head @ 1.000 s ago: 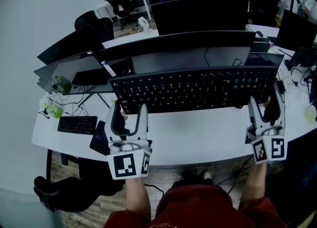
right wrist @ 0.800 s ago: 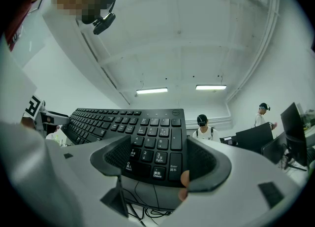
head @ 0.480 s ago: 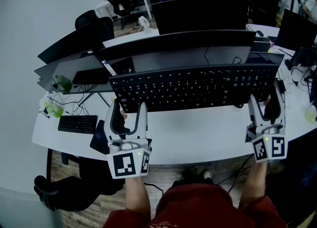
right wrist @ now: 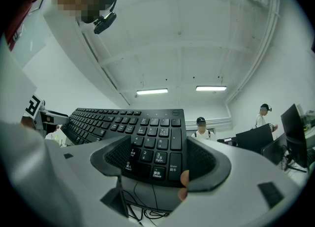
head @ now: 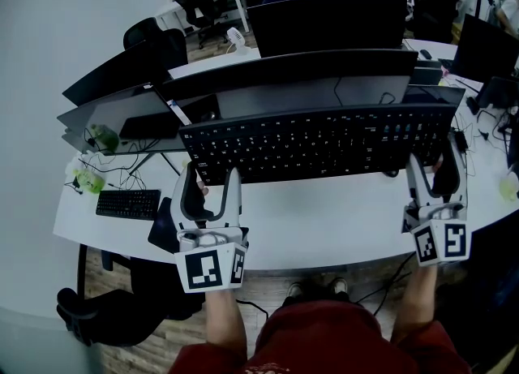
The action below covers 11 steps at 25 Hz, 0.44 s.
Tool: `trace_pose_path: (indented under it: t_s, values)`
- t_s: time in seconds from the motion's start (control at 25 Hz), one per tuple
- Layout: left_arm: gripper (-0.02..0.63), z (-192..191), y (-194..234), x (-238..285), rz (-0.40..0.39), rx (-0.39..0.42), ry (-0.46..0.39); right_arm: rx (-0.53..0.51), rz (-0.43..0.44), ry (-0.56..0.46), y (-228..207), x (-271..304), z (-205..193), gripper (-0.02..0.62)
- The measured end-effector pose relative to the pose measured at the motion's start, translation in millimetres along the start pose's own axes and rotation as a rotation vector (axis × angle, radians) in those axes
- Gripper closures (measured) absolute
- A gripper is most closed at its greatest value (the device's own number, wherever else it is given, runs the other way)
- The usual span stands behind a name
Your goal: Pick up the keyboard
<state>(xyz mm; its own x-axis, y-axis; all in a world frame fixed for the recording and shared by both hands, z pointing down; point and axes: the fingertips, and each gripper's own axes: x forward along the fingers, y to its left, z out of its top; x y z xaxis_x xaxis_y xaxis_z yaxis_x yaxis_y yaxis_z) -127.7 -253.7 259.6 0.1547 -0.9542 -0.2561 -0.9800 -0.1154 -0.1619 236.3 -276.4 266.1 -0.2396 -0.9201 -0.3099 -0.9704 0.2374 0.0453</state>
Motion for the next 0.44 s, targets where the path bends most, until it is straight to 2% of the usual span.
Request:
trace_pose_path:
  t_s: [0.44]
  values:
    - [0.319,0.6,1.6,0.3,-0.001,-0.004,-0.001,-0.007,-0.003,-0.002,1.2,-0.4,2.4,0.242]
